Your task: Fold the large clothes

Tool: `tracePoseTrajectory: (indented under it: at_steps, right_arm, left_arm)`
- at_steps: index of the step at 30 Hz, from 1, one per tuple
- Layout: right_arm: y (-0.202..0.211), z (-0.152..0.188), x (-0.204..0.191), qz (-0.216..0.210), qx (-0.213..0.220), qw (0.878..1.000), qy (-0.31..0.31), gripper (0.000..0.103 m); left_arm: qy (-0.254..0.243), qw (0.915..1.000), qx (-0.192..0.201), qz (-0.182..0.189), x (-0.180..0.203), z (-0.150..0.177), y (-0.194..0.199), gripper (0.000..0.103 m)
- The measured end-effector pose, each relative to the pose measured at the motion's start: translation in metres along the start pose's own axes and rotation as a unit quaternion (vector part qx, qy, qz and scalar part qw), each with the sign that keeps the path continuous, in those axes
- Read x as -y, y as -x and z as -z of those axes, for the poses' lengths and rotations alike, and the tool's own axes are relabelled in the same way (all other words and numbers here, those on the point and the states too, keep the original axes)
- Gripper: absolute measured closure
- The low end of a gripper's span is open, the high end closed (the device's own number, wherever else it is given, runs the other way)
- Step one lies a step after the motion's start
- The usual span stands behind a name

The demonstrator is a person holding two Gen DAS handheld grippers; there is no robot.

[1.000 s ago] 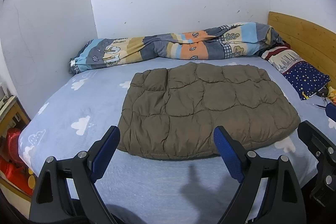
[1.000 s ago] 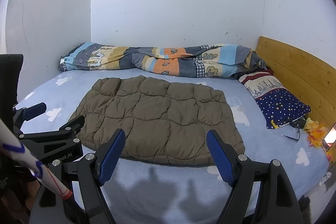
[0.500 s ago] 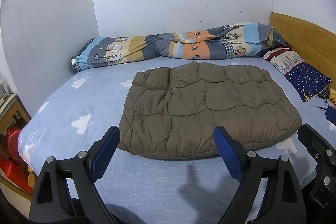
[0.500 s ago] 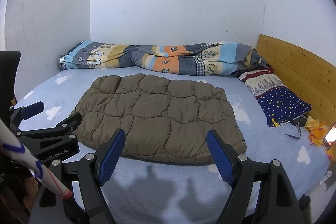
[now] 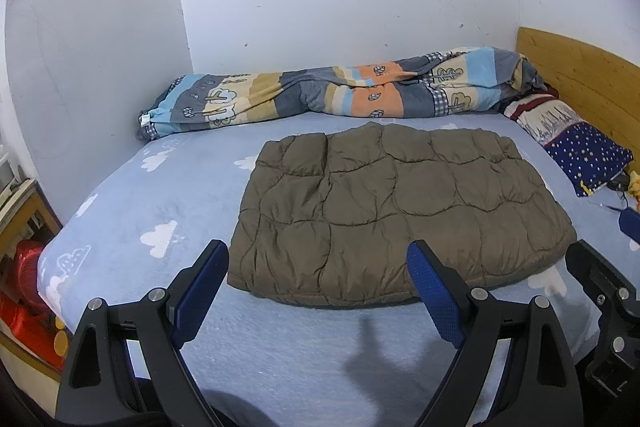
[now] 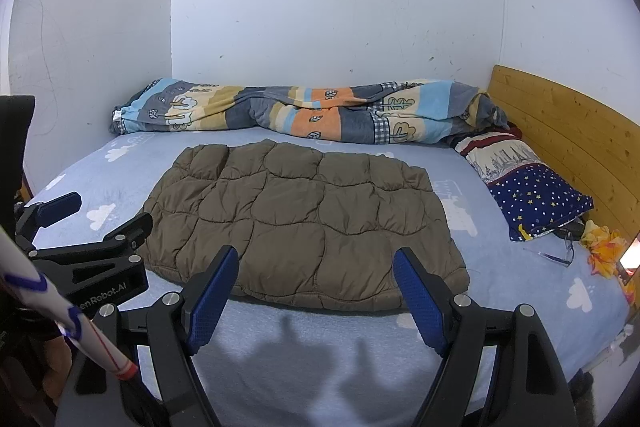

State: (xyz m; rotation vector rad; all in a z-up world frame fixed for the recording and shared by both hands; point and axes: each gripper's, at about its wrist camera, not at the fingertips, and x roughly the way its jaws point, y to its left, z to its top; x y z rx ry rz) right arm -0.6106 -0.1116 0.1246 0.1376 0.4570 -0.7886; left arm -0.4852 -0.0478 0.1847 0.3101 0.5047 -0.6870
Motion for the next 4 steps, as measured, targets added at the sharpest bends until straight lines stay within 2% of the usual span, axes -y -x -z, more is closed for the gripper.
tracePoseTrajectory:
  at_steps: [1, 4]
  right_arm:
    - [-0.0009, 0.0002, -0.0001, 0.000, -0.001, 1.000, -0.001, 0.019]
    - [-0.0004, 0.0008, 0.0007, -0.004, 0.001, 1.000, -0.003, 0.019]
  left_arm:
    - [0.003, 1.0000, 0.002, 0.005, -0.0021, 0.0004, 0.0008, 0.013]
    - [0.007, 0.9972, 0.025, 0.070, -0.0109, 0.0033, 0.0058, 0.013]
